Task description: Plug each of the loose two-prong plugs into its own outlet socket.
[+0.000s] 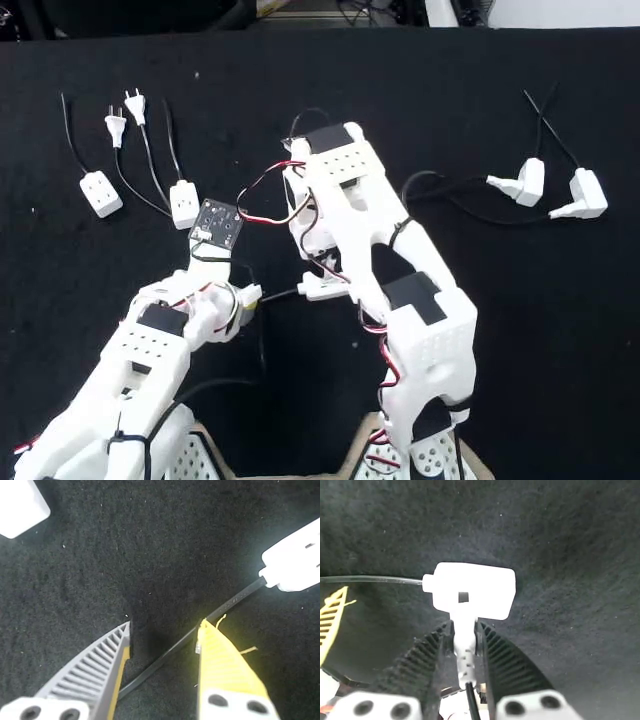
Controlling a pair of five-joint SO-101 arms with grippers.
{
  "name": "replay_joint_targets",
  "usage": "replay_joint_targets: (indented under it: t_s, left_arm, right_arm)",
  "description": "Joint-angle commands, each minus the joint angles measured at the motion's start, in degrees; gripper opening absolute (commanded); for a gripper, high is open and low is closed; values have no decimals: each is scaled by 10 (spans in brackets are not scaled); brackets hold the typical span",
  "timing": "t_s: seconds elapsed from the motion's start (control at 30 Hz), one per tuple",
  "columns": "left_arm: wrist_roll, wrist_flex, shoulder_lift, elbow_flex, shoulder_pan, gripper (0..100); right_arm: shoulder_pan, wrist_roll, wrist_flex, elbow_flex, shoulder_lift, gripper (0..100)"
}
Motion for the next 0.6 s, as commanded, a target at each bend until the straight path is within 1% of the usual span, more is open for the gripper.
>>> replay_joint_targets:
  t_s: [0.0, 0.3, 0.57]
  left_arm:
    - [-1, -9, -13, -3, -4, 220]
    - [-1, -9, -13, -3, -4, 220]
    - [-1, -9, -13, -3, -4, 220]
  right_arm:
    - [-10, -6, 18, -8, 7, 11]
    - [-49, -6, 19, 8, 6, 11]
    - [-44, -6, 18, 6, 7, 11]
